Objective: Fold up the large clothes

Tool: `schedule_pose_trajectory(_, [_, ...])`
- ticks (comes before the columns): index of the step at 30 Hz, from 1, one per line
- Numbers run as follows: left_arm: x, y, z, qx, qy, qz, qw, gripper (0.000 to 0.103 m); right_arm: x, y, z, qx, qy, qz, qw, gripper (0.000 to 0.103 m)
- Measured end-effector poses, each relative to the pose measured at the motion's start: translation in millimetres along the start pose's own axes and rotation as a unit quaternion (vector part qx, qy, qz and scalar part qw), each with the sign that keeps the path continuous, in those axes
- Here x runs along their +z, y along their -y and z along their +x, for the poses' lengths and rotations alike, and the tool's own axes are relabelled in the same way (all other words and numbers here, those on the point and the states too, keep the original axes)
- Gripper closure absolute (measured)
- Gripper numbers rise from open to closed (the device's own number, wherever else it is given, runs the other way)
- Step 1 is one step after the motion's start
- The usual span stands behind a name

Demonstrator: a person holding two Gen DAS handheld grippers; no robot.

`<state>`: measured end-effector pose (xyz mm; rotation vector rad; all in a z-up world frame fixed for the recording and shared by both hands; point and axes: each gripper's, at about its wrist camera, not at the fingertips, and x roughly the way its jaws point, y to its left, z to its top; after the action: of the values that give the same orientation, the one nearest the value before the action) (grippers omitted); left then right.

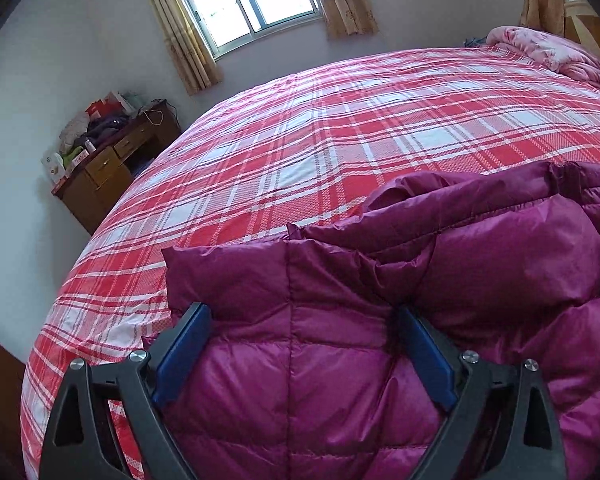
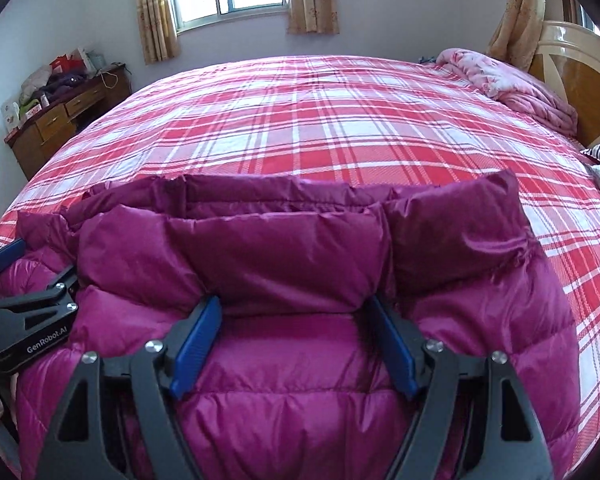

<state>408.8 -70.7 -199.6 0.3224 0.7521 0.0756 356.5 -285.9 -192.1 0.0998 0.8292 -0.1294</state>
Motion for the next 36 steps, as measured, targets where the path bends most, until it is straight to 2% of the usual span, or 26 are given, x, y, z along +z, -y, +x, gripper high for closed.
schedule_pose_trajectory(18, [2,6,6,0.004,-0.009,0.011,0.9999,0.007,-1,-1,11,-0.026,-0.033,-0.002,0.999,0.018])
schedule_pose_trajectory(36, [3,8,6,0.016,-0.009,0.017,0.9997,0.006,-2,-3,12,-0.040,-0.034,-0.004,0.999,0.017])
